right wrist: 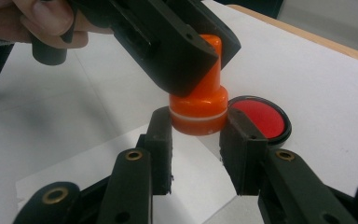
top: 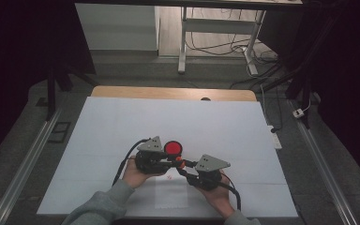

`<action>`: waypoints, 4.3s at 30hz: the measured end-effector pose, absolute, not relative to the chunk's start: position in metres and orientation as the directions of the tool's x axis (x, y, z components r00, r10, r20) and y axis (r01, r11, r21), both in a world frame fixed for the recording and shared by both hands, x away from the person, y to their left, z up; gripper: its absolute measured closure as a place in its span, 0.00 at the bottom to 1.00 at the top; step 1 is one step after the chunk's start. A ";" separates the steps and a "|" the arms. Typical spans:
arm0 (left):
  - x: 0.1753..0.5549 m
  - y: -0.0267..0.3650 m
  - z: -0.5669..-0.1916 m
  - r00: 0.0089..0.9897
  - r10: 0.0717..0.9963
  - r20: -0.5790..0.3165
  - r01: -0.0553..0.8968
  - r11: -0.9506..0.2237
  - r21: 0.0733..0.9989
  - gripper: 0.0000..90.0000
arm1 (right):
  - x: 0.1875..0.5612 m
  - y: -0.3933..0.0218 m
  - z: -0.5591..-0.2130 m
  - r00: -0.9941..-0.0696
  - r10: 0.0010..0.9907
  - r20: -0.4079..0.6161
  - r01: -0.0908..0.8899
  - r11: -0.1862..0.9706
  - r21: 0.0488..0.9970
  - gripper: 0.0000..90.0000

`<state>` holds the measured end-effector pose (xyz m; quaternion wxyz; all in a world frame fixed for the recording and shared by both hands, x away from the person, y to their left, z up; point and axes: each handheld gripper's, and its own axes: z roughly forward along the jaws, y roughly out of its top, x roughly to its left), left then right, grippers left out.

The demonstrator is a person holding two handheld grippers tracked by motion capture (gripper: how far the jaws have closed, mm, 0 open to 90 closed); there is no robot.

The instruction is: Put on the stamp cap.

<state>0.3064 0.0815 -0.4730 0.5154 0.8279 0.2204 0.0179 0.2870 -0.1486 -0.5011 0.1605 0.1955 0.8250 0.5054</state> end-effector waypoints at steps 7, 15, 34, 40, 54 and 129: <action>0.307 0.082 -0.473 0.902 0.380 -0.204 0.349 -0.366 0.863 0.80 | 0.287 -0.149 -0.501 -0.874 0.481 -0.063 0.159 0.405 0.900 0.72; 0.307 0.081 -0.474 0.904 0.377 -0.204 0.347 -0.367 0.863 0.80 | 0.286 -0.149 -0.500 -0.869 0.489 -0.078 0.154 0.416 0.896 0.72; 0.305 0.080 -0.478 0.903 0.378 -0.203 0.345 -0.360 0.867 0.80 | 0.284 -0.148 -0.499 -0.865 0.494 -0.084 0.160 0.432 0.888 0.72; 0.305 0.078 -0.482 0.900 0.385 -0.203 0.350 -0.365 0.863 0.80 | 0.285 -0.148 -0.502 -0.867 0.491 -0.086 0.167 0.448 0.878 0.72; 0.305 0.077 -0.485 0.898 0.389 -0.204 0.355 -0.370 0.859 0.80 | 0.285 -0.148 -0.504 -0.865 0.494 -0.086 0.176 0.460 0.870 0.72; 0.308 0.106 -0.467 0.864 0.465 -0.192 0.371 -0.331 0.867 0.80 | 0.286 -0.254 -0.506 -0.753 0.655 -0.056 0.277 0.393 0.877 0.46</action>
